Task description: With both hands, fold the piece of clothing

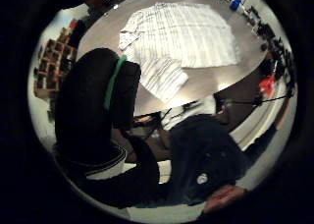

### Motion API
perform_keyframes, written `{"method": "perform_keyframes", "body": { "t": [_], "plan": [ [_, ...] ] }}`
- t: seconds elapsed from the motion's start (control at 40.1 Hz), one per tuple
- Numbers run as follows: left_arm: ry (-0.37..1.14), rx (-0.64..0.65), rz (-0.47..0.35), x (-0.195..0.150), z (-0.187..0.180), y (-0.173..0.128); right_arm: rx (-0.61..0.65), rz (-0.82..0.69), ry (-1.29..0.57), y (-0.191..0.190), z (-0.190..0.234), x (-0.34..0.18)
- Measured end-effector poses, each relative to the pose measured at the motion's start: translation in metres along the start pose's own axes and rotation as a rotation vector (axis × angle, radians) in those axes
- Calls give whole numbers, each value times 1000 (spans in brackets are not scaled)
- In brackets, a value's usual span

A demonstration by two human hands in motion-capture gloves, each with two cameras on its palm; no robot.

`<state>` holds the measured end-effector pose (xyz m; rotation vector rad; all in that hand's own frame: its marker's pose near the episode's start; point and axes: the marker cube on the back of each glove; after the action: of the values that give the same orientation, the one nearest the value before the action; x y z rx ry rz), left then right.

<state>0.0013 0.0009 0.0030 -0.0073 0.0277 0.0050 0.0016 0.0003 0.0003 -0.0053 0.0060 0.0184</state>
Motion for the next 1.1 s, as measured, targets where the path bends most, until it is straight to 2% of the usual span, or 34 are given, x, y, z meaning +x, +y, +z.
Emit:
{"method": "perform_keyframes", "body": {
  "t": [0.224, 0.424, 0.648, 0.723, 0.823, 0.947, 1.097],
  "plan": [
    [205, -57, 7, -14, 8, 6, 16, -23, -32, 4, -21, -7],
    [341, -98, 151, -17, 28, 12, 9, -72, -105, 7, -39, -10],
    [366, -110, 168, -7, 60, 14, -7, -38, -153, 14, -42, 8],
    [413, -121, 206, -4, 69, 11, 17, -23, -127, 17, -39, 13],
    [509, -152, 273, 8, 86, 5, 62, -23, -110, 17, -32, 18],
    [526, -174, 299, 30, 115, -11, 40, -13, -122, 16, -22, 21],
    [561, -258, 358, 77, 157, -31, 17, 0, -89, 8, -6, 23]
  ]
}}
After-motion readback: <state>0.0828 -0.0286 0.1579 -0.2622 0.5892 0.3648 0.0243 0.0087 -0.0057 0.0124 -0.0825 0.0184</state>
